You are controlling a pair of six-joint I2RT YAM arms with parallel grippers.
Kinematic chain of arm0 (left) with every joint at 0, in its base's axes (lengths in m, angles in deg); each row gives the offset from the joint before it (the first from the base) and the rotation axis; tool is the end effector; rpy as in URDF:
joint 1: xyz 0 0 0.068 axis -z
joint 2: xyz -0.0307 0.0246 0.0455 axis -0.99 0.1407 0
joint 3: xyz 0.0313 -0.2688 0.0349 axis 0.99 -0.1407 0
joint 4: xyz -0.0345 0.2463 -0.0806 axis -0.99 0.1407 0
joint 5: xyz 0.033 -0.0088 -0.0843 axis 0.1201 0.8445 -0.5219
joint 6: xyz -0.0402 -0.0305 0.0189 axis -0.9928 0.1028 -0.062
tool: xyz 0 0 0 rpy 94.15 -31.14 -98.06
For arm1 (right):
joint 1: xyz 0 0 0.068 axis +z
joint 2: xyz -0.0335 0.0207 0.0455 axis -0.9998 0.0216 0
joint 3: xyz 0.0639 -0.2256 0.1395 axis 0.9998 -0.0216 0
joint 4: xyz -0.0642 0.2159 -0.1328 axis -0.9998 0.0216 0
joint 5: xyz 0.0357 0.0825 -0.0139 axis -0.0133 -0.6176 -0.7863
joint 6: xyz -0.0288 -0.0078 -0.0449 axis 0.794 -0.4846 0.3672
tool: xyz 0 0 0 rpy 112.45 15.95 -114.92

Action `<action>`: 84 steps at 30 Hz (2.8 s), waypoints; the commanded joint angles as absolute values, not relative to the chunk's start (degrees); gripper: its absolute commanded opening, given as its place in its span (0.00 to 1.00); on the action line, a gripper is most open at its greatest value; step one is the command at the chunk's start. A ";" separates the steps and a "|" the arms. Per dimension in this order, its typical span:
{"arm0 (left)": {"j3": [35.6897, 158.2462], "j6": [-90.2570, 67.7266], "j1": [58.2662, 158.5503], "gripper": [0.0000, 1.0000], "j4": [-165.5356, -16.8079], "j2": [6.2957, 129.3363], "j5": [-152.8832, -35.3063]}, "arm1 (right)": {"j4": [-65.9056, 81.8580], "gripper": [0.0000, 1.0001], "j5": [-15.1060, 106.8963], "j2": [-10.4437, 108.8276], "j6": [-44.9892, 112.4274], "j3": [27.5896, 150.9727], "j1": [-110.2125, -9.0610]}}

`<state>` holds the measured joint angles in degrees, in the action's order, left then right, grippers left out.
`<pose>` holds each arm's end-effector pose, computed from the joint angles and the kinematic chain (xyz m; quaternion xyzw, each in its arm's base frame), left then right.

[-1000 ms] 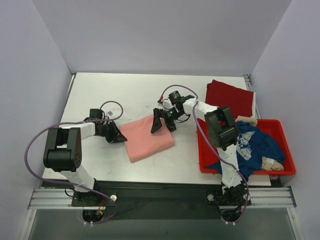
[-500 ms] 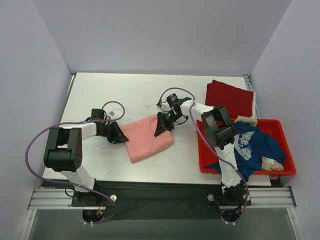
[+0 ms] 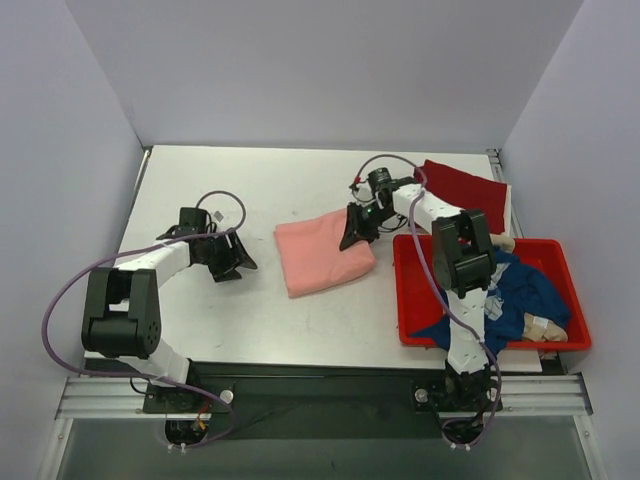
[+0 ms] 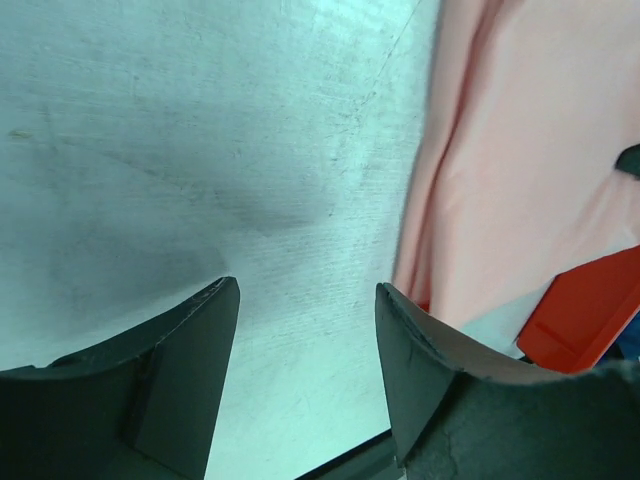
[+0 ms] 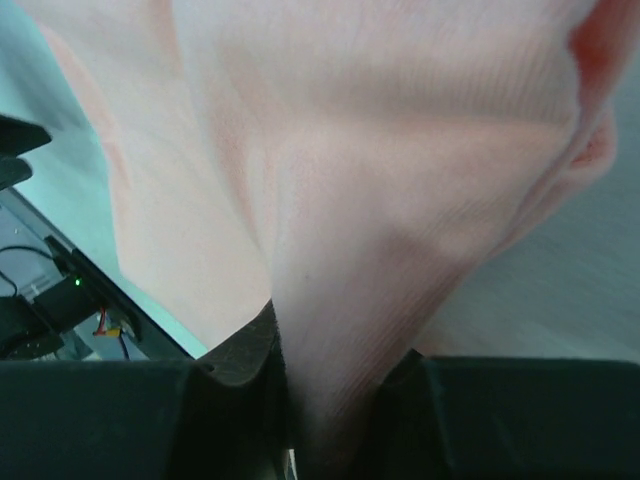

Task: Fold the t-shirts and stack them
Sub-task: Put the neatly folded tshirt into the corner of the board with the right arm

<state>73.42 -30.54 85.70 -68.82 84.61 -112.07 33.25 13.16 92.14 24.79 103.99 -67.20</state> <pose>0.2941 -0.0353 0.1568 -0.1720 0.9343 -0.2767 0.1446 0.4157 0.1892 0.1592 -0.1365 0.8999 0.3943 0.1270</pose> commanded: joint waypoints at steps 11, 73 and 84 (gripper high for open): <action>73.06 -32.73 85.25 0.70 -69.11 76.08 -107.28 | 52.55 0.00 27.42 93.61 34.12 125.96 -75.93; 69.89 -33.26 85.60 0.70 -69.38 73.01 -107.37 | 61.96 0.00 32.62 92.65 38.16 152.25 -99.31; 69.54 -33.44 85.69 0.70 -68.85 71.69 -106.84 | 62.05 0.00 37.97 94.58 38.69 152.16 -101.07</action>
<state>69.49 -33.73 85.57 -68.77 73.95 -107.09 61.66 34.77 96.38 37.73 149.85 -100.42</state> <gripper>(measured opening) 0.697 0.143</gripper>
